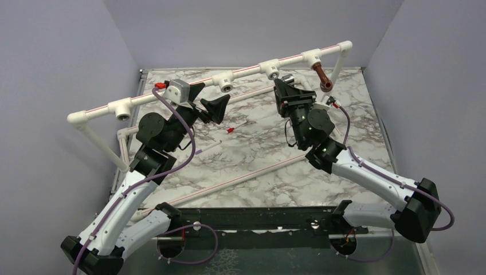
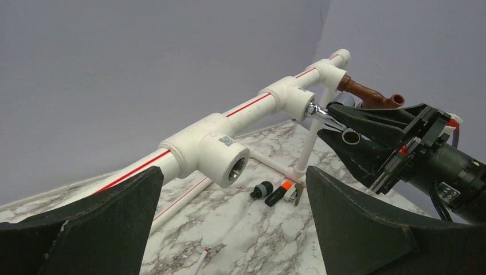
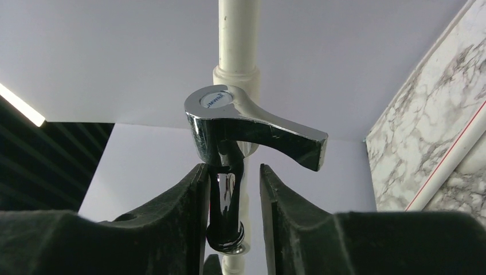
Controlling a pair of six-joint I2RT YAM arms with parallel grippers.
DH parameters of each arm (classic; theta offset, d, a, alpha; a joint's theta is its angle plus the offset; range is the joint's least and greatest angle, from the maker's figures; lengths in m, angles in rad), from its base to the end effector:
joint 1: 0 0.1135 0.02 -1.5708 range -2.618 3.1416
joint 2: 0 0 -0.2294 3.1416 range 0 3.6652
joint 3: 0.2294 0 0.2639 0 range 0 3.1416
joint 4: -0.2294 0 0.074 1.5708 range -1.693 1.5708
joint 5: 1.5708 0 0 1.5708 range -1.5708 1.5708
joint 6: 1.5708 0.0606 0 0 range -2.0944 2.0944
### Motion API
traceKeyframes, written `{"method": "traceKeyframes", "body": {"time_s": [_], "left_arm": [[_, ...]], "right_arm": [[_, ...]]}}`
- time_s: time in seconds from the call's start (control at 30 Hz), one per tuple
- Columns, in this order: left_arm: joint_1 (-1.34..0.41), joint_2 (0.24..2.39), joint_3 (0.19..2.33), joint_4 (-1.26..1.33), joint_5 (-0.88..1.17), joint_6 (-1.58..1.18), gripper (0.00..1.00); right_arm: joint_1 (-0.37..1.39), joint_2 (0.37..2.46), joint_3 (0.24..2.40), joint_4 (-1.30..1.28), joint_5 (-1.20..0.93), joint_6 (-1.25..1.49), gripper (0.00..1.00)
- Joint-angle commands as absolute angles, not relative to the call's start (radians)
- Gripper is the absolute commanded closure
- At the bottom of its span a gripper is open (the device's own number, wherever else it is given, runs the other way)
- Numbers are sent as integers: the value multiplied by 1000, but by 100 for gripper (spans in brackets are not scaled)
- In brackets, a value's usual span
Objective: Install the water faucets
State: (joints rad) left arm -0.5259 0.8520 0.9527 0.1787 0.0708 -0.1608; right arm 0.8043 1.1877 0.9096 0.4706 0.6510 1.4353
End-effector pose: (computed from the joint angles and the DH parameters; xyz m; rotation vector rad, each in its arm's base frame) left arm 0.2122 -0.1281 0.4088 0.3000 1.2839 -0.6324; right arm 0.2469 0.2034 0.3368 1.0188 1.1990 1.3763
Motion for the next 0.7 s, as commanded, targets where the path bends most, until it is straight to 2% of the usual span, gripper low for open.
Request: {"method": "traceKeyframes", "body": {"time_s": [0.0,0.1,0.23,0.5,0.67], "left_arm": [[-532,853,945,204,71,-166,4],[-532,854,945,204,71,-166,4],[-532,854,945,203,71,-166,4],[-532,858,945,202,73,-167,4],[-532,857,945,203,73,-167,4]], "right_arm": [[818,1191,881,360,582,1403,57],[817,1170,881,326,581,1377,46],[818,1118,869,300,589,1317,39],[817,1008,891,183,548,1111,33],[818,957,930,122,502,925,33]]}}
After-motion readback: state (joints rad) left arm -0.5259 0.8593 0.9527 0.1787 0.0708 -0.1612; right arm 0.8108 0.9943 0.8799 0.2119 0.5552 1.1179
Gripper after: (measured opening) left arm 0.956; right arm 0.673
